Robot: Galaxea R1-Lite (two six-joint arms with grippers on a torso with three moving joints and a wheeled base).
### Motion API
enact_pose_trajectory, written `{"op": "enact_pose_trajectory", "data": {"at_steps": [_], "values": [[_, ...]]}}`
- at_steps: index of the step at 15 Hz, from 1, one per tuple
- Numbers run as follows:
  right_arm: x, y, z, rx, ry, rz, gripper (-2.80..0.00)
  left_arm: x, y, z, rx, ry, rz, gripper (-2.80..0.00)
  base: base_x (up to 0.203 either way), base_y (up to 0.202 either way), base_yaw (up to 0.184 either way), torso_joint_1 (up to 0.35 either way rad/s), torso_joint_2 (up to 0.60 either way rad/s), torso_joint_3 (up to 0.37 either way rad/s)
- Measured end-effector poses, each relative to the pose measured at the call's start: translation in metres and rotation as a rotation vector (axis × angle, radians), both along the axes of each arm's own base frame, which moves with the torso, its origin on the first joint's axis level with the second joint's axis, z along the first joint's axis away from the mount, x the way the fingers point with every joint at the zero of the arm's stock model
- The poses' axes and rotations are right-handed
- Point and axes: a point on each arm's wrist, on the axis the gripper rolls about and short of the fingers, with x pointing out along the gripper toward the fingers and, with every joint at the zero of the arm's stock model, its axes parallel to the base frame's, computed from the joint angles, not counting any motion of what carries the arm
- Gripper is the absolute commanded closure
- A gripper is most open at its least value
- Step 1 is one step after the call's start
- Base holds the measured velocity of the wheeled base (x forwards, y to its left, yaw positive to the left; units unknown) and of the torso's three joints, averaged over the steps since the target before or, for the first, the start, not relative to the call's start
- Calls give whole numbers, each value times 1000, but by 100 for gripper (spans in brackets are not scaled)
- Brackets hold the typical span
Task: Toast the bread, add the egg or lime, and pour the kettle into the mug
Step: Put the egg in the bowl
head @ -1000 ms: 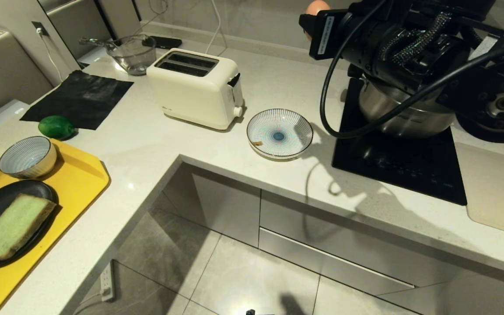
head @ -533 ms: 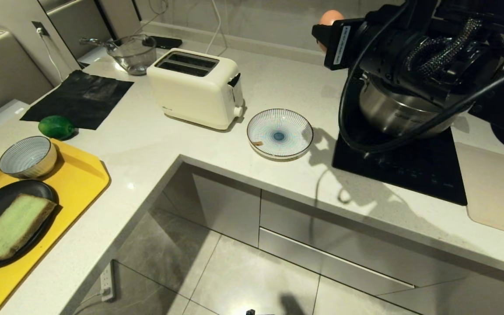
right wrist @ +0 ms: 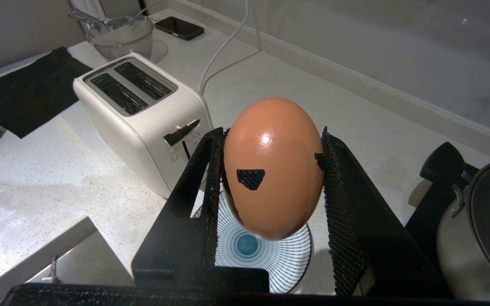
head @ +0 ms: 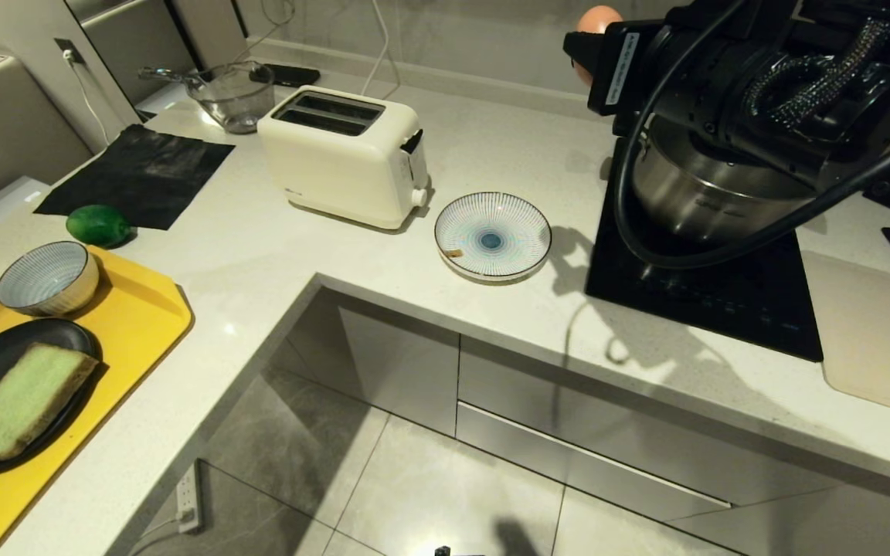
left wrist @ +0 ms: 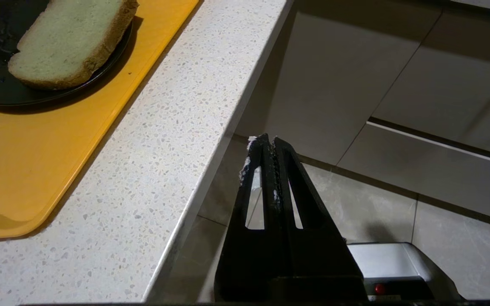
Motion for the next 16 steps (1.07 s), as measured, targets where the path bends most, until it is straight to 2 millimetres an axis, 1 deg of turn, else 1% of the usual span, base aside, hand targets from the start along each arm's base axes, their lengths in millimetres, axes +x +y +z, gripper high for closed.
{"op": "enact_pose_trajectory", "data": {"at_steps": [1,3,13,16], "values": [[-1,0,0,0,0,0,0,0,0,0,0,0,0,0,0,0,0,0,0,0],[-2,-1,1,2,-2,-1,0,0,0,0,0,0,2,0,2,-11,108,0,3,-1],[-3,-1,-3,-9,9,7,0,0,0,0,0,0,1,0,-1,-10,168,2,4,2],[-3,0,-5,-12,14,13,0,0,0,0,0,0,1,0,1,-9,138,5,3,6]]}}
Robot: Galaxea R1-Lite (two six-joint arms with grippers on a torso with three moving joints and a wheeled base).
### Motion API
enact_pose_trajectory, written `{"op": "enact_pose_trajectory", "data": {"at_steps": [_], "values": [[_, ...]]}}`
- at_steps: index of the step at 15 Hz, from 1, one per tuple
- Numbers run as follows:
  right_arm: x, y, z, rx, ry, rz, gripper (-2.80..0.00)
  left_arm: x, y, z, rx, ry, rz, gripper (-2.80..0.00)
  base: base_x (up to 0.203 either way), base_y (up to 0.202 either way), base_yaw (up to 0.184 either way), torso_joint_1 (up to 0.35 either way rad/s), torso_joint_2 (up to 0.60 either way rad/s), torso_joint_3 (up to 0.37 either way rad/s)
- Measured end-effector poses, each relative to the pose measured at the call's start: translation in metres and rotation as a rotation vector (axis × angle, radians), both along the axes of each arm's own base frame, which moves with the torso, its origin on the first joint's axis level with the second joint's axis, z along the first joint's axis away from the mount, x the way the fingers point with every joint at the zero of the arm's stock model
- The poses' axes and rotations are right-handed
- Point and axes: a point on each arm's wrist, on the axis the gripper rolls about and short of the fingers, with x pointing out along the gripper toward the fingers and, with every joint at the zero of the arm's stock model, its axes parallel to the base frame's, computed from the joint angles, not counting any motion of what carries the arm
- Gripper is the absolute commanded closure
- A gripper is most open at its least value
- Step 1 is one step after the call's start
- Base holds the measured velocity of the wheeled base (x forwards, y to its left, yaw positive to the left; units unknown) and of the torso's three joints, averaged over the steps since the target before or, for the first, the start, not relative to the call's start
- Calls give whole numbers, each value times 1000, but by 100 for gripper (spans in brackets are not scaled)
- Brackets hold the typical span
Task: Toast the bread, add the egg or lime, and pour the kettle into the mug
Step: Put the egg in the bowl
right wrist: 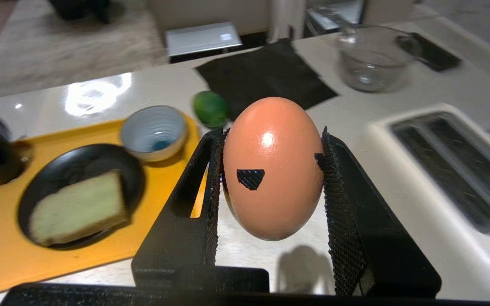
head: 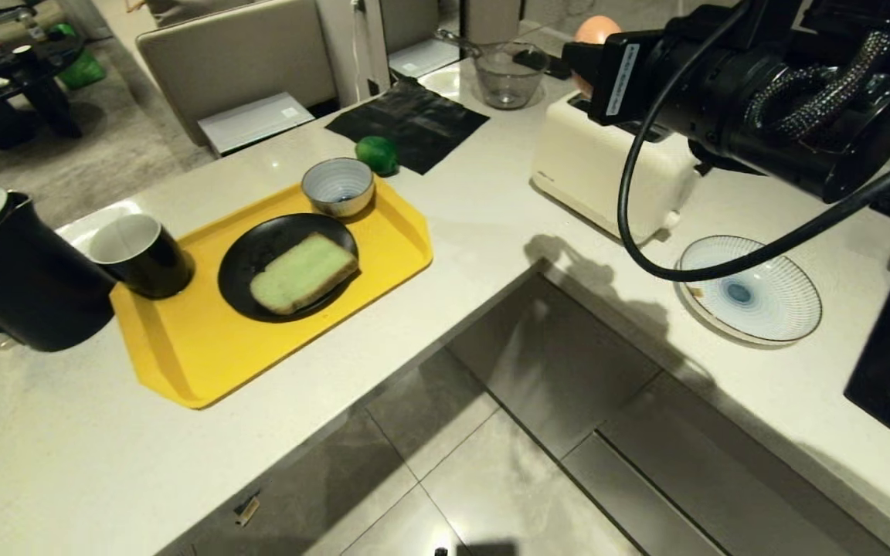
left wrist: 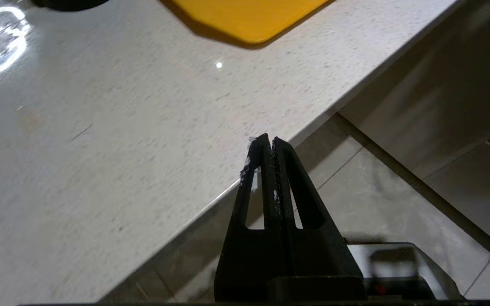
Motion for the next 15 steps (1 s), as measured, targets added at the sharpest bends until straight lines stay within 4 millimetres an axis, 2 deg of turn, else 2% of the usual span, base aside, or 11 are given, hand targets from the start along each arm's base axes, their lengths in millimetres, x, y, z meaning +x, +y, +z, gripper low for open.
{"op": "enact_pose_trajectory", "data": {"at_steps": [15], "values": [[-1,9,-7,-15,18,26,0,0,0,0,0,0,0,0,-1,-1,6,0,0,0]]}}
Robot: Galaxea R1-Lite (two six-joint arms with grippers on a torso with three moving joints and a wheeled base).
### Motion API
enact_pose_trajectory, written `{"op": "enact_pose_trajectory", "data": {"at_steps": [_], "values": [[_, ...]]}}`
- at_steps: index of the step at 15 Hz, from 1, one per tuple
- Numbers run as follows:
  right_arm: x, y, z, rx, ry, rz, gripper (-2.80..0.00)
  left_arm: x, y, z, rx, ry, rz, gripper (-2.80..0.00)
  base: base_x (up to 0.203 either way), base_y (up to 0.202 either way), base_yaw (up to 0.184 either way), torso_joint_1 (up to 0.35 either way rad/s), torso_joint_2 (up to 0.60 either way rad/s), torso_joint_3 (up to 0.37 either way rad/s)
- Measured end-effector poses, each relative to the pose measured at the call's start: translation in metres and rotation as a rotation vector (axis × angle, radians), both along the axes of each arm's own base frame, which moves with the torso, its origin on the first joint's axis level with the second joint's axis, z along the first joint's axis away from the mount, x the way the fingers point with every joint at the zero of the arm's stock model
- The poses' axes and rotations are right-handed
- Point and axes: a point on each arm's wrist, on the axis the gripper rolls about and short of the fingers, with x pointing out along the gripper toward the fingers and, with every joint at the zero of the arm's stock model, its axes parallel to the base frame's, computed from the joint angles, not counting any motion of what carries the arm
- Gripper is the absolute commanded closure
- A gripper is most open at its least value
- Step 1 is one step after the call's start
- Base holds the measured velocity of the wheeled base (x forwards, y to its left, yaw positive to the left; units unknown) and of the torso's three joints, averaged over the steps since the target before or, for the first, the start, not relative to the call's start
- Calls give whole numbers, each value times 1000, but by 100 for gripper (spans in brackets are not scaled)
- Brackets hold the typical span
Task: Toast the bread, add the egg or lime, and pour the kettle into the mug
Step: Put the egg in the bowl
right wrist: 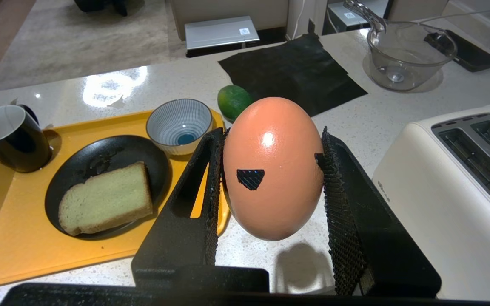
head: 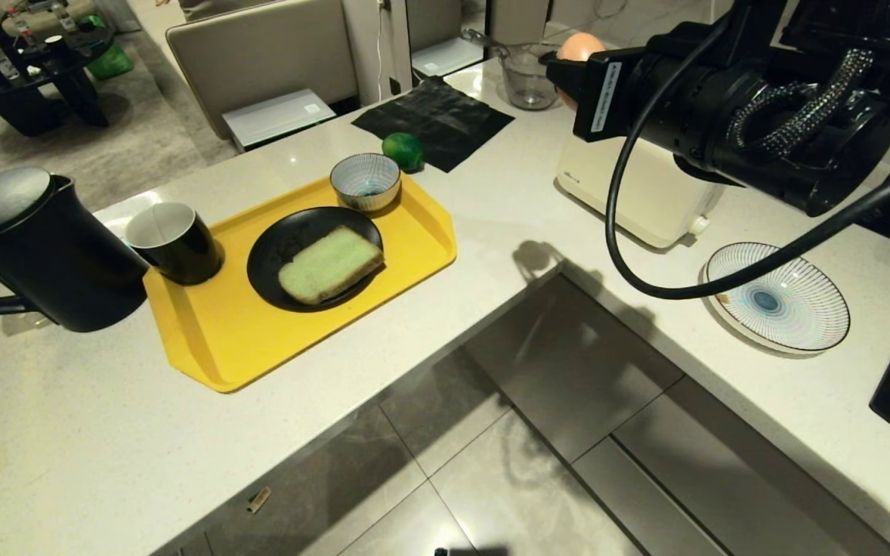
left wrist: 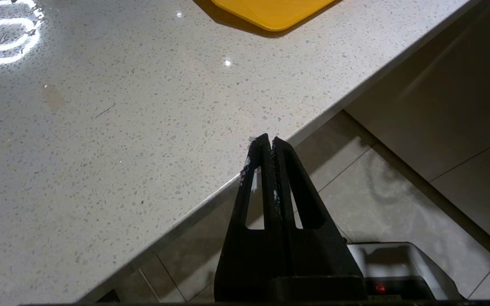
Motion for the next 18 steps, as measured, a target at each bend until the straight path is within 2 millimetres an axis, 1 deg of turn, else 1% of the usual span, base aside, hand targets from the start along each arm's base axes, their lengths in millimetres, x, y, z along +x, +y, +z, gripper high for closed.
{"op": "enact_pose_trajectory", "data": {"at_steps": [10,14,18], "values": [[-1,4,-1,3,0,11,0,0,0,0,0,0,0,0,0,0,0,0,0,0],[-6,11,0,16,-9,38,0,0,0,0,0,0,1,0,0,0,0,0,0,0],[-6,18,-5,53,-58,61,0,0,0,0,0,0,0,0,0,0,0,0,0,0]]}}
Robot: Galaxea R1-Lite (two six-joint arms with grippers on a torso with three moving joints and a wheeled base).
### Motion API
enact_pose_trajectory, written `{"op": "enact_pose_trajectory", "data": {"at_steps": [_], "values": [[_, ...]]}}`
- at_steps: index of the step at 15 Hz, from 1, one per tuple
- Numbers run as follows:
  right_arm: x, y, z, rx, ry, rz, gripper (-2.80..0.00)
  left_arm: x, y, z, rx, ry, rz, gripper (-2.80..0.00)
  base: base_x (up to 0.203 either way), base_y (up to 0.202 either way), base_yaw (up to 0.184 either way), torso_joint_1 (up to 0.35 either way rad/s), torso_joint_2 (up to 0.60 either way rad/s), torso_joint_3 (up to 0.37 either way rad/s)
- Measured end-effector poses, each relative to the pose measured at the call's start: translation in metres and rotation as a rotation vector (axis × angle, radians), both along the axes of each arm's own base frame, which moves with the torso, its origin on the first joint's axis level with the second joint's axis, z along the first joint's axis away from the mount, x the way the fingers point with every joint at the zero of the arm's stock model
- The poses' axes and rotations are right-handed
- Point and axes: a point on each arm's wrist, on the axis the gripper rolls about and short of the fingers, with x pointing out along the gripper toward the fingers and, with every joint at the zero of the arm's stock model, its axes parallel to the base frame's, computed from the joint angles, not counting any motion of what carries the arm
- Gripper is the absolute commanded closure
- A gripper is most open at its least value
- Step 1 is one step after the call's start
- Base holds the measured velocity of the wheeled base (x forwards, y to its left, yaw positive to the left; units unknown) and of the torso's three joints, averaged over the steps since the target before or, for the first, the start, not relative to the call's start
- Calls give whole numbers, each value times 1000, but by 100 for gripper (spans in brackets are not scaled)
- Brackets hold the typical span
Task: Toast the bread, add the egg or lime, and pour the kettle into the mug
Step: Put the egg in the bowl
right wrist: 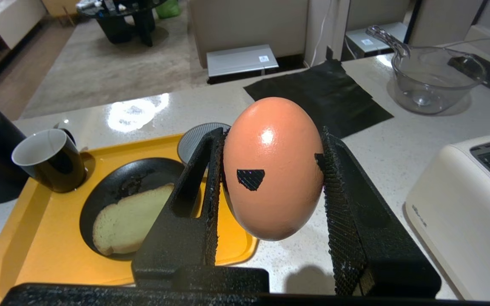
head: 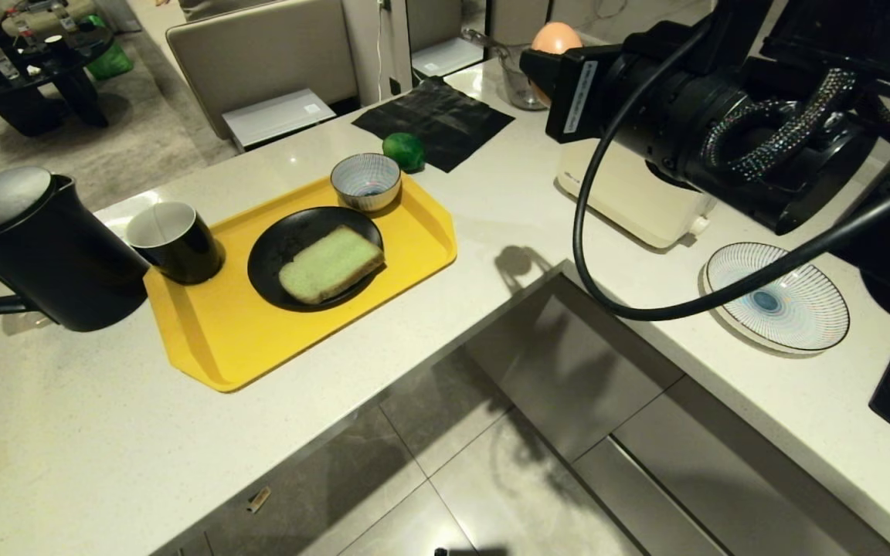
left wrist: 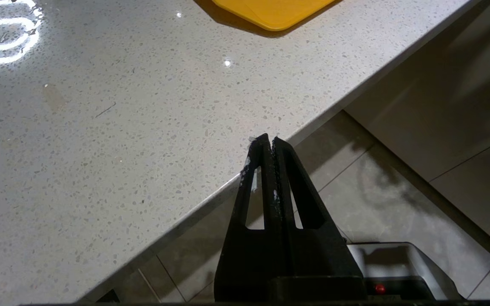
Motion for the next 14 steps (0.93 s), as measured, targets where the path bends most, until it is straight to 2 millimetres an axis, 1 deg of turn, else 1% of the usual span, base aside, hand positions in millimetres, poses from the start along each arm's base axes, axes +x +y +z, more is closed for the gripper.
{"op": "enact_pose_trajectory", "data": {"at_steps": [4,12,14], "values": [[6,9,-7,-3,-14,38,0,0,0,0,0,0,1,0,0,0,0,0,0,0],[15,23,3,25,-48,57,0,0,0,0,0,0,0,0,0,0,0,0,0,0],[16,24,3,29,-53,56,0,0,0,0,0,0,1,0,5,-3,114,2,4,3]]}}
